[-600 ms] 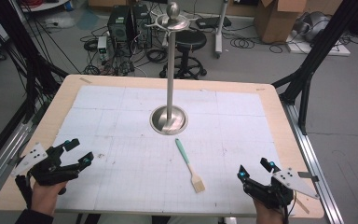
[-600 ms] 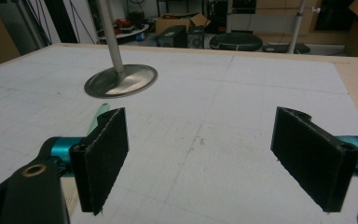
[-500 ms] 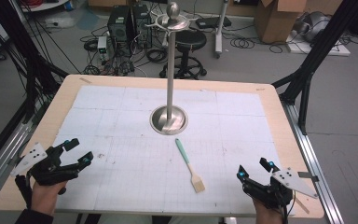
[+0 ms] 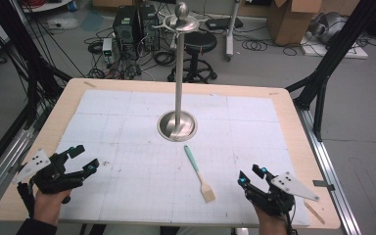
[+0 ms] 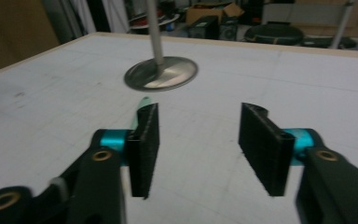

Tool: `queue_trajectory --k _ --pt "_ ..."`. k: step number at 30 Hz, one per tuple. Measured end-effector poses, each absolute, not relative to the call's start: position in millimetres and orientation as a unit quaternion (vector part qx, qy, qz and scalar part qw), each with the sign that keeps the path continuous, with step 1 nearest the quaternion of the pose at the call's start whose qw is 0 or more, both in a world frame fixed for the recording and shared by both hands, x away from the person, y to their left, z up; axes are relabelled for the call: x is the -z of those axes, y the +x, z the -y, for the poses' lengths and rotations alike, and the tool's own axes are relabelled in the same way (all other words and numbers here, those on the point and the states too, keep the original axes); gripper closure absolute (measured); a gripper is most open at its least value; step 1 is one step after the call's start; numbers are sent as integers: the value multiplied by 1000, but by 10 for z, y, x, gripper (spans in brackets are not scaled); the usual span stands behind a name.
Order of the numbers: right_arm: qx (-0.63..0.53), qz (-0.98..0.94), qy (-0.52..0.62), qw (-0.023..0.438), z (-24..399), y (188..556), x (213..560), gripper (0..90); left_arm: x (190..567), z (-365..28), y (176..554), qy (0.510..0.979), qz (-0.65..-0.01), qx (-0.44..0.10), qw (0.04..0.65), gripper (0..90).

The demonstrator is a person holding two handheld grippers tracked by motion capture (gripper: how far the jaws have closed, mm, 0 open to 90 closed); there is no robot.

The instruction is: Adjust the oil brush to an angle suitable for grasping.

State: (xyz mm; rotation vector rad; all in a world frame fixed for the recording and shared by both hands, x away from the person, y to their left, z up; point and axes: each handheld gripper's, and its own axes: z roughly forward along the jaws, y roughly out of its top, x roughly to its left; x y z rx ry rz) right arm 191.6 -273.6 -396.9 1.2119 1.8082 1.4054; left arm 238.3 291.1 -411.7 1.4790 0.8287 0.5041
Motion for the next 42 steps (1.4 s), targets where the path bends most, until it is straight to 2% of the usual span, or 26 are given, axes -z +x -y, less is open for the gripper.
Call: queue_trajectory --k 2,6,8,17,22,27,42 --pt "-522 -684 440 257 2642 1957 3971 565 4124 -2902 2388 651 -359 -217 633 190" --pt "-519 -708 422 227 2440 2045 3990 801 4126 -2895 2391 649 -360 -212 635 192" --pt "-513 -726 405 213 2312 2101 4002 890 4130 -2893 2393 652 -359 -212 633 192" --pt "-440 -808 360 156 1634 2371 4236 895 4130 -2884 2386 653 -358 -211 633 194" --pt "-419 -821 366 130 1496 2447 4435 896 4133 -2892 2383 652 -359 -210 634 195" --pt "-389 -823 388 143 1577 2458 4486 898 4135 -2891 2381 653 -359 -209 633 195" --pt "-350 -827 418 141 2008 2402 4401 898 4136 -2887 2380 653 -360 -210 633 195"
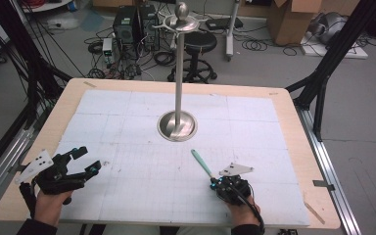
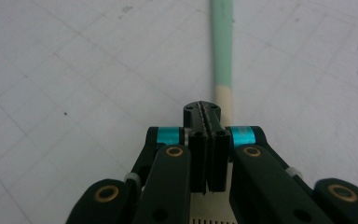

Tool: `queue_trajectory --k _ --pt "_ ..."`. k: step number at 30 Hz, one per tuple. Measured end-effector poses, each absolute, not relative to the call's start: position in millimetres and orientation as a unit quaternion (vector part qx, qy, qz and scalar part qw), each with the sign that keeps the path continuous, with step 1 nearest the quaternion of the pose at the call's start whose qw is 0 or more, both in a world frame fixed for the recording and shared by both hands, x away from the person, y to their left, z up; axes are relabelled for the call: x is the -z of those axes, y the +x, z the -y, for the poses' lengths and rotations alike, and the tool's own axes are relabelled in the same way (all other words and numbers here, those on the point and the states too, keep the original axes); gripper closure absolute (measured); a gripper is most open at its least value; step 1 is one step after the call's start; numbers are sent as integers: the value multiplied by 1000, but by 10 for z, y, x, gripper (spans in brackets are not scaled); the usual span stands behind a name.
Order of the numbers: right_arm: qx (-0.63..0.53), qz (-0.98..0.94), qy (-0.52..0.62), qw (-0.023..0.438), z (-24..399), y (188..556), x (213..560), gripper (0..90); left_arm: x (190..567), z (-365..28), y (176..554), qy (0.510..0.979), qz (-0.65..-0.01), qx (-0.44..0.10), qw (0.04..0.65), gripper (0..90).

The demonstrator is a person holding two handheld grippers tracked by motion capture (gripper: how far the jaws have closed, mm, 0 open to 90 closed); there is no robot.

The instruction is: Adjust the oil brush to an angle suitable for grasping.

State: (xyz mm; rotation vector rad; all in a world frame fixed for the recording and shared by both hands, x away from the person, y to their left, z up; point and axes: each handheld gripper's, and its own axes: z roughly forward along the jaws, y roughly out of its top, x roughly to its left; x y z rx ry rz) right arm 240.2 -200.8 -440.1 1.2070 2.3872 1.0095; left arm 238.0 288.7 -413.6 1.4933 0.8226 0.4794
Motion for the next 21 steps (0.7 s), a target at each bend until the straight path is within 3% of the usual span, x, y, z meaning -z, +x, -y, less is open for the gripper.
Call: queue_trajectory --k 11,21 --pt "-343 -814 446 144 2352 2337 4376 898 4142 -2865 2387 657 -357 -209 630 195" --pt "-342 -807 459 147 2398 2308 4371 898 4145 -2869 2388 656 -359 -209 630 195"
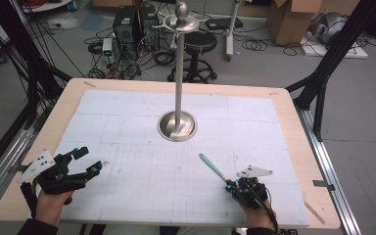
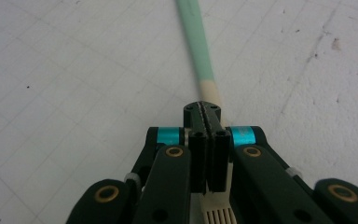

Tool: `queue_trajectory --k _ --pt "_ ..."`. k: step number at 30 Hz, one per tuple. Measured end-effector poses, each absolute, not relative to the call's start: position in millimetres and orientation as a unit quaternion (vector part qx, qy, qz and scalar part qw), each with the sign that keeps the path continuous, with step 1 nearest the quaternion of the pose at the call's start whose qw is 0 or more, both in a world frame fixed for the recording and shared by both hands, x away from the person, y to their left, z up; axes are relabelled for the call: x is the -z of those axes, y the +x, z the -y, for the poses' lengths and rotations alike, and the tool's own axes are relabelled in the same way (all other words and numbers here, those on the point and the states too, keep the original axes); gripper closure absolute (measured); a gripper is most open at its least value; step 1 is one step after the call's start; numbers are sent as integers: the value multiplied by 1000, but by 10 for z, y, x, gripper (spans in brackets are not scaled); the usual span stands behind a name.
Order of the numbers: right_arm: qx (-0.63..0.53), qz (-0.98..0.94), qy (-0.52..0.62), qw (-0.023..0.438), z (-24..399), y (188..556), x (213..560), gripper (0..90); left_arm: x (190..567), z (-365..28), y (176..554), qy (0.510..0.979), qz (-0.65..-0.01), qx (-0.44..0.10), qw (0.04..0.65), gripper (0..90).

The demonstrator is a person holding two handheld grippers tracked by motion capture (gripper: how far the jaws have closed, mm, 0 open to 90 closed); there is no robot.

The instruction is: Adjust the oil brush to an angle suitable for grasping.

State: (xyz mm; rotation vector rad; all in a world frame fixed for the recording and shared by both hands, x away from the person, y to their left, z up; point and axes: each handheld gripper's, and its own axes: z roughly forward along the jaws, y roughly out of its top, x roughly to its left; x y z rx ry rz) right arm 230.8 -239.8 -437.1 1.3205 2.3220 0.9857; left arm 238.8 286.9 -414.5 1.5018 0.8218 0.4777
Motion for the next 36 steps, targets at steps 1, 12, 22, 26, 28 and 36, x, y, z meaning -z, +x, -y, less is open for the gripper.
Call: queue_trajectory --k 1,12,22,26,28,36 --pt "-342 -807 459 147 2398 2308 4371 898 4145 -2869 2388 656 -359 -209 630 195" --pt "-476 -720 443 240 2764 1881 3942 668 4127 -2888 2386 651 -361 -208 635 195" --pt "-494 -683 430 323 3035 1681 3854 186 4123 -2844 2405 655 -352 -203 637 195" --pt "-514 -673 426 318 3031 1665 3821 165 4126 -2853 2409 654 -353 -201 638 194" --pt "-522 -667 430 312 3029 1671 3823 165 4131 -2858 2414 652 -355 -201 639 194" --pt "-524 -668 431 305 3013 1672 3826 165 4126 -2852 2402 653 -352 -200 640 194"
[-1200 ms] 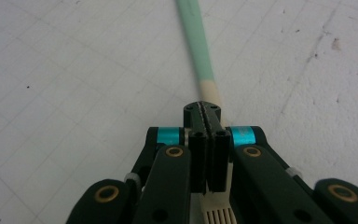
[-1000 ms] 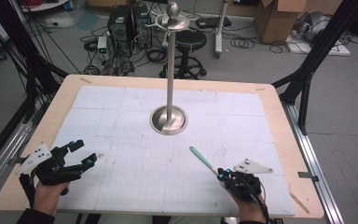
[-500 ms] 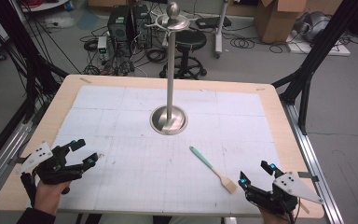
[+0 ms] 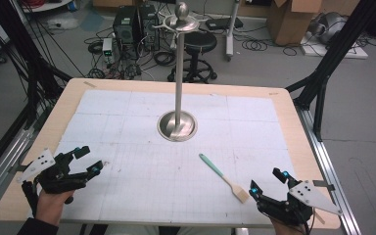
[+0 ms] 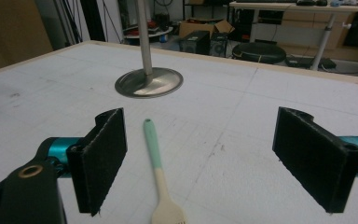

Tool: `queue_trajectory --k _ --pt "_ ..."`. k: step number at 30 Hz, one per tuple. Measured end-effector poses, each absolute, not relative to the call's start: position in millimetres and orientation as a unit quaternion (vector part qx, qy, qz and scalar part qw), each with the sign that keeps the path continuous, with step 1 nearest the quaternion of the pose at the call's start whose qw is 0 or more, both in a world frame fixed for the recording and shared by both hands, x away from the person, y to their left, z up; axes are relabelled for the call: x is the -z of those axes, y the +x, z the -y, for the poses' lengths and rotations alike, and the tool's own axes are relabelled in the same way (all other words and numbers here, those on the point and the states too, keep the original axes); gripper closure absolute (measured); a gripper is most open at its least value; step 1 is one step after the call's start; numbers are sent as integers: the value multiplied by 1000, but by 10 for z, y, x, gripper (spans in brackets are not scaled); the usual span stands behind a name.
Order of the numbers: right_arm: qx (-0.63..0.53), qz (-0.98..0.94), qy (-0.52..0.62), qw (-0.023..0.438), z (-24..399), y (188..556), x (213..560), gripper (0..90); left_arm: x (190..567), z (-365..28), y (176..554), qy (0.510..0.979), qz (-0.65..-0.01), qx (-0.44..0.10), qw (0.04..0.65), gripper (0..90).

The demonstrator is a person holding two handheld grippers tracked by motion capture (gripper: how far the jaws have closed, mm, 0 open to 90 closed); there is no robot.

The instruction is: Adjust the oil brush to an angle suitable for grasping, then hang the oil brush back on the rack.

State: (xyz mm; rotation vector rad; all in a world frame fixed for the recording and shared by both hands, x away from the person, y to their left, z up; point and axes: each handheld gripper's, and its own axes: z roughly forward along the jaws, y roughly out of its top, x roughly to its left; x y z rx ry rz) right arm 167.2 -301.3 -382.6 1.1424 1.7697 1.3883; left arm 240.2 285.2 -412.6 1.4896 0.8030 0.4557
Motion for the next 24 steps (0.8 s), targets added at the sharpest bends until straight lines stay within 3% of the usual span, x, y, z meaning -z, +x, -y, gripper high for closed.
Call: queue_trajectory --k 24 --pt "-524 -678 434 278 3013 1713 3824 168 4131 -2801 2429 660 -343 -199 638 193"
